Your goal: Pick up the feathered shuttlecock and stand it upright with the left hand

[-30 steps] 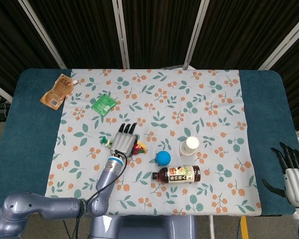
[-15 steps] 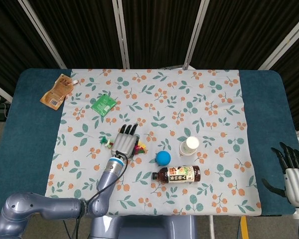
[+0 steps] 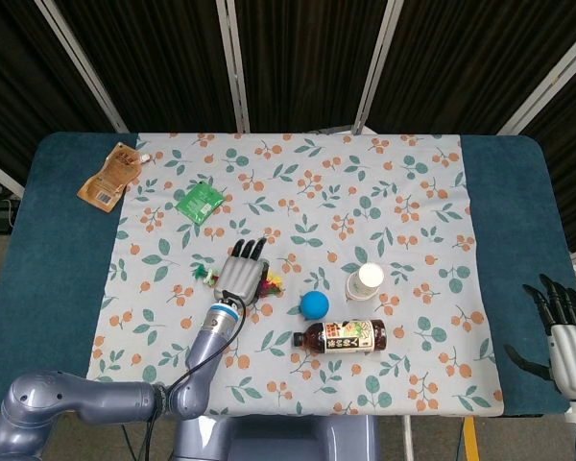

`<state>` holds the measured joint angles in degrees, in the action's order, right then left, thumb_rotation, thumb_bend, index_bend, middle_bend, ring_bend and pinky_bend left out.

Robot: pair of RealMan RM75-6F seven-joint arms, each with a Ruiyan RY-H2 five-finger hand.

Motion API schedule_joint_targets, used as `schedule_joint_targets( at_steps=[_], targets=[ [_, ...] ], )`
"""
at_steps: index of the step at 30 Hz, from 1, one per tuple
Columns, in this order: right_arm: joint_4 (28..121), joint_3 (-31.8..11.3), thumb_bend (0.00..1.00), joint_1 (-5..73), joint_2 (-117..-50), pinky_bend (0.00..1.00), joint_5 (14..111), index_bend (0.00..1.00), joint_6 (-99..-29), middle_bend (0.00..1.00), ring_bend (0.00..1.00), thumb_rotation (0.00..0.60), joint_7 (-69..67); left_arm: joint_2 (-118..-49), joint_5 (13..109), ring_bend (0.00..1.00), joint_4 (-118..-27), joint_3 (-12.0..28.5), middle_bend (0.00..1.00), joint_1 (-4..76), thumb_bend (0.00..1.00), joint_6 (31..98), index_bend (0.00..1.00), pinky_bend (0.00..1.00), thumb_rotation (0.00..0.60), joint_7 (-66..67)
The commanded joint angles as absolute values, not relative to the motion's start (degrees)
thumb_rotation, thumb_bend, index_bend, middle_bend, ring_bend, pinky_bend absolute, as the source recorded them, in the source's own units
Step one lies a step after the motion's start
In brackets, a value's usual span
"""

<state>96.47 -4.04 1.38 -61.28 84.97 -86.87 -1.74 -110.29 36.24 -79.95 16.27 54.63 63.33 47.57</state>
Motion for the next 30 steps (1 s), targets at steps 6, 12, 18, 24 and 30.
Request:
schedule_joint_targets(
  at_steps=[6, 12, 18, 24, 30],
  targets=[
    [96.46, -4.09, 0.1, 1.36, -61.25, 0.0, 84.87, 0.14, -86.84, 0.0, 0.0, 0.6, -1.8, -106.99, 37.89, 0.0, -84.2, 16.43, 0.0, 53.72, 0.57, 64.72, 0.55, 0.0, 0.6, 46.63],
    [96.44, -4.07, 0.1, 1.35, -61.28, 0.0, 84.93, 0.14, -86.88, 0.0, 0.0, 0.6, -1.66, -102.73, 39.54, 0.0, -89.6, 16.54, 0.0, 52.19, 0.57, 66.57, 0.55, 0.0, 0.6, 45.42],
    [96.48, -4.09, 0.1, 1.39, -61.34, 0.0, 84.79, 0.14, -86.74, 0.0, 0.0, 0.6, -1.51, -96.89, 42.24, 0.0, -97.17, 15.98, 0.0, 49.47, 0.57, 69.0, 0.55, 0.0, 0.6, 43.05],
    [96.49, -4.03, 0.1, 1.37, -61.37, 0.0, 84.93, 0.14, -86.78, 0.0, 0.0, 0.6, -1.27, -90.81, 45.51, 0.0, -104.52, 14.88, 0.0, 46.33, 0.57, 71.62, 0.56, 0.0, 0.6, 40.59],
    [96.56, -4.02, 0.1, 1.29, -61.56, 0.0, 84.95, 0.14, -87.0, 0.0, 0.0, 0.6, -0.52, -84.75, 47.83, 0.0, -110.36, 14.16, 0.0, 43.15, 0.57, 73.0, 0.56, 0.0, 0.6, 36.95]
  ],
)
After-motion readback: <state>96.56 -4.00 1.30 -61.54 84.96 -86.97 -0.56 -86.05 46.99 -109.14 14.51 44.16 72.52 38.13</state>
